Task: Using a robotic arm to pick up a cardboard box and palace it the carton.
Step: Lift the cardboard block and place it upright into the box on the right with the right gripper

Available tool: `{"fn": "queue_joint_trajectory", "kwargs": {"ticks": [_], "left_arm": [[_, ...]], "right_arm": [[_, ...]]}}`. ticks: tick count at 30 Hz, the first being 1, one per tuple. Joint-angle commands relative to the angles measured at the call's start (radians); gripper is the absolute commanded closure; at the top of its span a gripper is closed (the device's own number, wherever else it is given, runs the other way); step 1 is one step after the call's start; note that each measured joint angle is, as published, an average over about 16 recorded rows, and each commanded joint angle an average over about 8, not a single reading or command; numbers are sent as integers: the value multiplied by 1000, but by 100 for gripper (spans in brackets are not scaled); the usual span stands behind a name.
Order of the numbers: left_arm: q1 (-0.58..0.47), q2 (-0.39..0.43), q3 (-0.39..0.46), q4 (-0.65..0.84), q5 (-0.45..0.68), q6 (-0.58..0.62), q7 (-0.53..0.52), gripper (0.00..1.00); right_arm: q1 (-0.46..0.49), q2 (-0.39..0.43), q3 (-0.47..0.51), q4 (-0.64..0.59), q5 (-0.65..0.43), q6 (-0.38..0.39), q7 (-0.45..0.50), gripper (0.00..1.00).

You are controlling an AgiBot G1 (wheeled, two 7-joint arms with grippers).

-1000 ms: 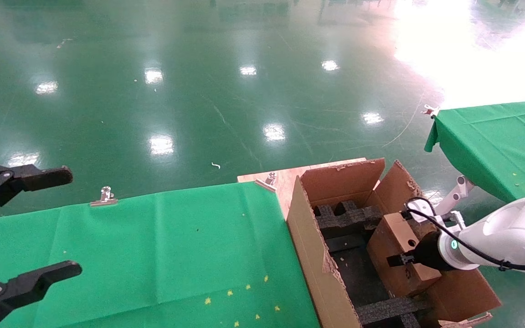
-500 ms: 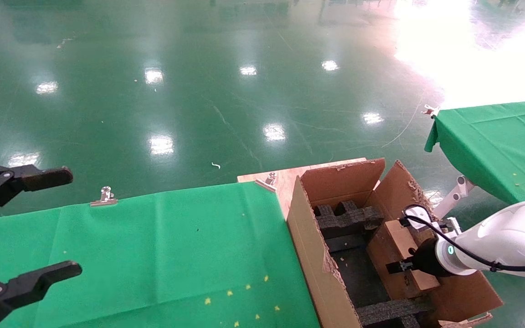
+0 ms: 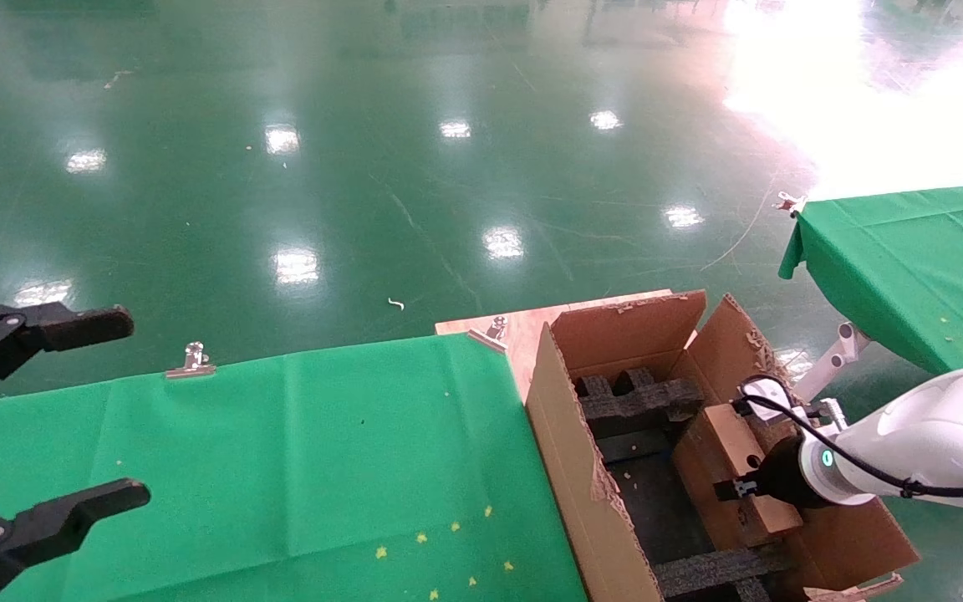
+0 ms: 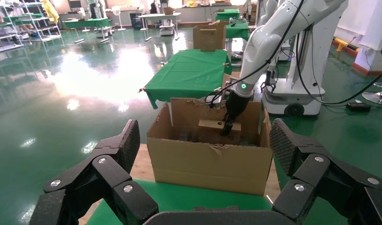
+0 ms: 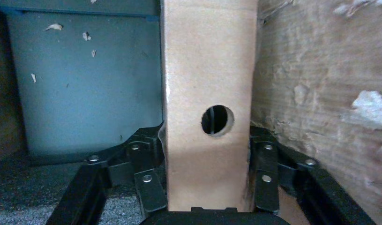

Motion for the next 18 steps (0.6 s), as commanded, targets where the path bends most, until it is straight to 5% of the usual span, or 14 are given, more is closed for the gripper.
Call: {"fn": "queue_joint_trajectory", "kwargs": {"ticks": [1,18], "left_arm": [[0,0,0,0,0,0,0,0],[0,0,0,0,0,0,0,0]], "right_arm": [[3,1,1,0,1,0,-2,0],[143,42,37,70,-44,-21,-31,0]]}}
